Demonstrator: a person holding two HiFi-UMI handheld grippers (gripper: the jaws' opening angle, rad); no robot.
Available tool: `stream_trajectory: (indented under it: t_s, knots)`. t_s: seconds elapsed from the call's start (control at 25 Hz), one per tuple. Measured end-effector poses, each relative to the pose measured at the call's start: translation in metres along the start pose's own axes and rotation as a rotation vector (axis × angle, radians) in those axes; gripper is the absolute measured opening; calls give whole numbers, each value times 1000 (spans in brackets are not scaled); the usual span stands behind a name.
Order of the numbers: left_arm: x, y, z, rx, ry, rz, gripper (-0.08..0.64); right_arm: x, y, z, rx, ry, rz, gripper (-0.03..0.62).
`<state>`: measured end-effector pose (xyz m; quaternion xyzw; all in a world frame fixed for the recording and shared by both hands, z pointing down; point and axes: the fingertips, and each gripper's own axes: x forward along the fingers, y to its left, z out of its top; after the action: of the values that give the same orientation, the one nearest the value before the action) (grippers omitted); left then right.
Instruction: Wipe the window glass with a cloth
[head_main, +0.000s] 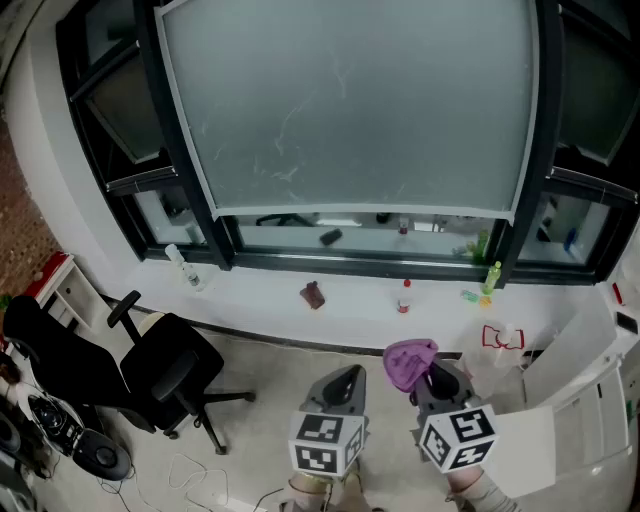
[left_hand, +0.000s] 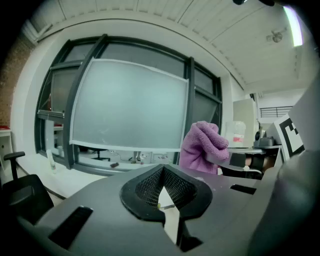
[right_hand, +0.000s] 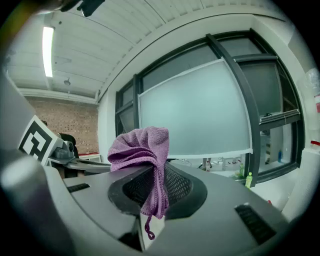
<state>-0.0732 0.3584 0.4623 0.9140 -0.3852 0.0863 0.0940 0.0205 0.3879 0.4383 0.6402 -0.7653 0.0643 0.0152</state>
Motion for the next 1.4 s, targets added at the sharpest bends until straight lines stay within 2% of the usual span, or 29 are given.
stream_trajectory:
  t_s: [0.24, 0.6, 0.92, 1.4]
  knots:
    - [-42, -36, -9, 17, -23, -16, 5, -52, 17, -9, -5, -4, -3, 49]
    - [-51, -36, -14, 22, -14, -14, 5, -64, 21, -12, 44, -7, 8, 49]
    - [-11, -3, 3, 17, -19, -24, 5, -11, 13, 1, 11, -12, 23, 49]
    - [76, 85, 48, 44, -36, -35, 5, 122, -4, 26, 9, -31, 34, 49]
